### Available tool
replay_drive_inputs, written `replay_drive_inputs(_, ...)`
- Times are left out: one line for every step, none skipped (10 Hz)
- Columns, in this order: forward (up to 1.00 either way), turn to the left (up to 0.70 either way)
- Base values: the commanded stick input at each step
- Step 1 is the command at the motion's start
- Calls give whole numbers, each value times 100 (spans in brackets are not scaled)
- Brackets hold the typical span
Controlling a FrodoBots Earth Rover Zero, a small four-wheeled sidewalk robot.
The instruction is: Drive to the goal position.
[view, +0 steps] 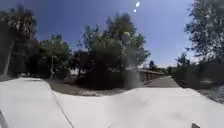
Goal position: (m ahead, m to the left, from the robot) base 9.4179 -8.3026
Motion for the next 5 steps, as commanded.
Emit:
replay_drive_inputs(70,-14)
replay_drive_inputs(70,-14)
replay_drive_inputs(70,-14)
replay_drive_inputs(70,-14)
replay_drive_inputs(70,-14)
